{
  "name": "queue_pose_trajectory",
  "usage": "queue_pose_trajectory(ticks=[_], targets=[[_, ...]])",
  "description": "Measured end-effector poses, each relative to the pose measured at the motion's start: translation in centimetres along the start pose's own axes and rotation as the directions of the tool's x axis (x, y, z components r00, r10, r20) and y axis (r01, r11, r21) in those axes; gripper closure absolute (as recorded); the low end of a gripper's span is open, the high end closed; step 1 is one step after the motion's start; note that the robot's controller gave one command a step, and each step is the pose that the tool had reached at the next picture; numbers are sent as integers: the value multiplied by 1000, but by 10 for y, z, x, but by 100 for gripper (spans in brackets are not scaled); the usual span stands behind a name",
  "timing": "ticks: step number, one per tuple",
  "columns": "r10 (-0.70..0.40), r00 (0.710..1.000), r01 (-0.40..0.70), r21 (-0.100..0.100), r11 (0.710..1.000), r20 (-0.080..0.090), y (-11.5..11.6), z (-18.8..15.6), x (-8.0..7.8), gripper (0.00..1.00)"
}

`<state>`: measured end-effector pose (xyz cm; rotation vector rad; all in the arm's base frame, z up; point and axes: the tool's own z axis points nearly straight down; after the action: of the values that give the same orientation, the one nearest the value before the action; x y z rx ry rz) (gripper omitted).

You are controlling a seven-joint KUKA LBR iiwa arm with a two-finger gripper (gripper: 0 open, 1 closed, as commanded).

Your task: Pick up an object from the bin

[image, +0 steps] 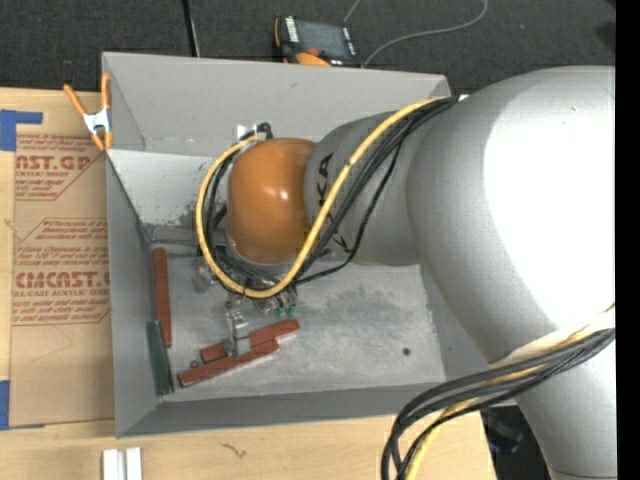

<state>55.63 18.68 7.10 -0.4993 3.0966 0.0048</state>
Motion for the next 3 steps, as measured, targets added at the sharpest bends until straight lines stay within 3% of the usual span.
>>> queue_pose_trajectory(ticks=[1,2,3], targets=[[40,999,-40,1,999,-9,7,-7,58,0],[41,999,-41,1,999,-5,6,-7,56,100],[41,999,-41,1,999,-5,6,-7,56,0]])
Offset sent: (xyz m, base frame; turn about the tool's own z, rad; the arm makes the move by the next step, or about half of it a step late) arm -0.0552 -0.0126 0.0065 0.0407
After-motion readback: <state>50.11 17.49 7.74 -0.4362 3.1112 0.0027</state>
